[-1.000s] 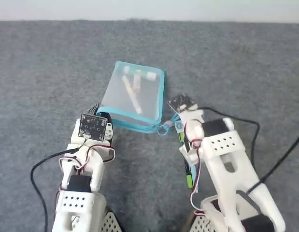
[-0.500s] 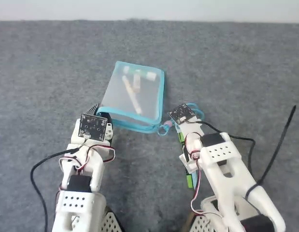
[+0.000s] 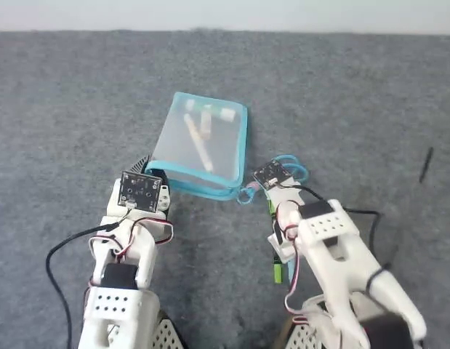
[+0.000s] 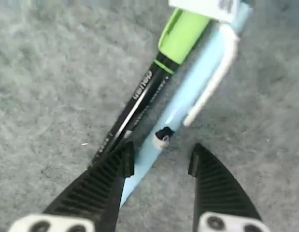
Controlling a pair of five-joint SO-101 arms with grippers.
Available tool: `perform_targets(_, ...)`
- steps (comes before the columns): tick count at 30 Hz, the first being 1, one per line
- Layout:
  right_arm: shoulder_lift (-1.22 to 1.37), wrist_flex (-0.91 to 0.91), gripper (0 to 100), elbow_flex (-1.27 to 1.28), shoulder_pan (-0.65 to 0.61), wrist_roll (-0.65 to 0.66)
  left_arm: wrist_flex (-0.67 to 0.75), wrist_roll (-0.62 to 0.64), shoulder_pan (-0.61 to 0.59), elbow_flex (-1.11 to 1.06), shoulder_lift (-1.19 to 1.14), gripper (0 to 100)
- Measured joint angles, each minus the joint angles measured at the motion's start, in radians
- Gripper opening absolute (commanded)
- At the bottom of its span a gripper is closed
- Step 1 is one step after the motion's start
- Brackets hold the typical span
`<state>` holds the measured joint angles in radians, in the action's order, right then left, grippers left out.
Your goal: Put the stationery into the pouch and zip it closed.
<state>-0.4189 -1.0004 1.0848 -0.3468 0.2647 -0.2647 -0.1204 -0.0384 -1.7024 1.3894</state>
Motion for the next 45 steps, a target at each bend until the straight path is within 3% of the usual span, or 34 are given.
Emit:
perform_targets(6,0.118,0.002,1.1,-0.081,0.081,0.002,0.000,0.000,0.000,0.000,0.000,1)
perform_targets(19,0.155,-0.080,0.7,-0.265,0.396,0.002,0.000,0.000,0.000,0.000,0.000,1)
perform_targets(28,0.170,-0.101,0.9,-0.459,0.402,0.002,0.000,0.000,0.000,0.000,0.000,1)
perform_targets(33,0.310,-0.104,1.2,-0.600,0.354,0.002,0.000,0.000,0.000,0.000,0.000,1)
perform_targets(40,0.555,-0.104,16.3,-0.756,0.322,-0.025,0.000,0.000,0.000,0.000,0.000,1)
perform_targets(45,0.569,-0.104,16.6,-0.772,0.322,-0.025,0.000,0.000,0.000,0.000,0.000,1)
